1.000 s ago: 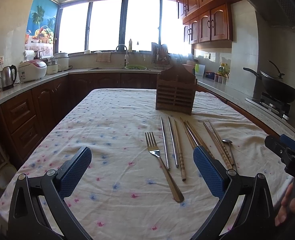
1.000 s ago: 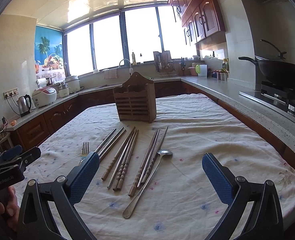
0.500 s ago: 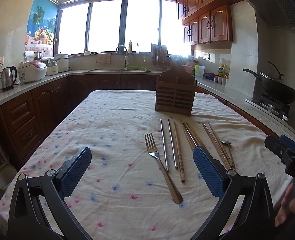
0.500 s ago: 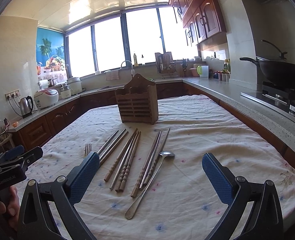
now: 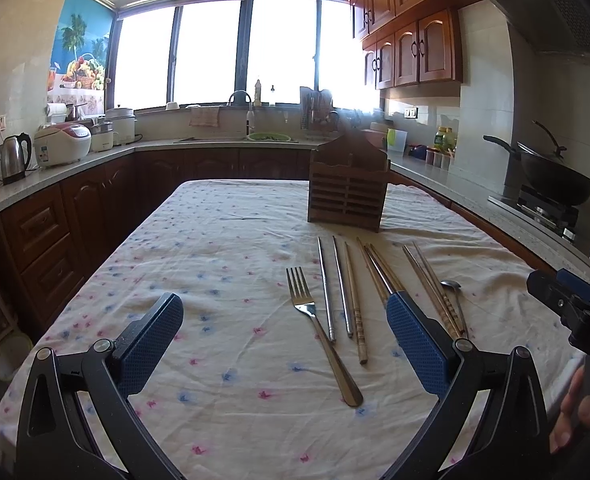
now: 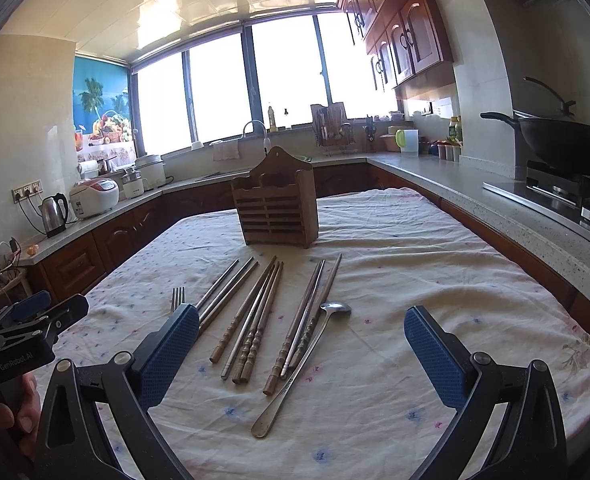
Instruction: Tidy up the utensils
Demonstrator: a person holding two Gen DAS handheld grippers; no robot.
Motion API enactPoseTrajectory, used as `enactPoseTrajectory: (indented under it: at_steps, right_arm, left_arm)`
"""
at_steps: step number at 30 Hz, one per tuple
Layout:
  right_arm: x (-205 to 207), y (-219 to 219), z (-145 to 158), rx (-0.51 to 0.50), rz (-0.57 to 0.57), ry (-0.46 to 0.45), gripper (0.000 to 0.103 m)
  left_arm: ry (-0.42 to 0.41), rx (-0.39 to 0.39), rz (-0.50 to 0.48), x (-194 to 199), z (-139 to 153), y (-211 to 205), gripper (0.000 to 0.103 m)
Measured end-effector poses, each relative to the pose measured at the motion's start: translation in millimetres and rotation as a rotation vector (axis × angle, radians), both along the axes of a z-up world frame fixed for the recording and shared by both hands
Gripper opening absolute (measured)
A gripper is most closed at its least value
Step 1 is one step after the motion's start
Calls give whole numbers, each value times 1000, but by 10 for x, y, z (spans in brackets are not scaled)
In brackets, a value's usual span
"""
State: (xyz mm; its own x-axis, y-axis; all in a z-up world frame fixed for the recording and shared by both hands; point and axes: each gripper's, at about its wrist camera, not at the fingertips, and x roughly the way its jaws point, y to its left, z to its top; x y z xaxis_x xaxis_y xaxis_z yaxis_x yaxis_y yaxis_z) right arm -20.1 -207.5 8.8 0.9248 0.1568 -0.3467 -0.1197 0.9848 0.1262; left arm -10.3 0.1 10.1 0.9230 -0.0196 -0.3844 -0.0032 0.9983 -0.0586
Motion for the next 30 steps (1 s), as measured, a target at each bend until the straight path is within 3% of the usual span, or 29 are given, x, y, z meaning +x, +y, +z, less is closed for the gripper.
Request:
enactPoseTrajectory:
  at_steps: [12,17,22,26,28,30]
  right_arm:
    - [49,-31,-4,24,10,24,103]
    - [213,-83,6,76,62,96,103]
    - [457,-140,-28,144,118,188,102]
    - [725,-227,-125,212,132,289,87]
    - [867,-273,-198,242,132,344,73]
    - [1006,-333,-283,279,128,401,66]
  left_arm:
    - [37,-24,-18,95,-15,32,103]
    - [95,-76,-36,342,13,184,103]
    - [195,-53,-66,767,-40,236,102]
    - [263,-41,-103,1088,-108,233,88]
    - [297,-44,-134,1234,-151,226,84]
    - [329,-61,-161,1373,-205,223,79]
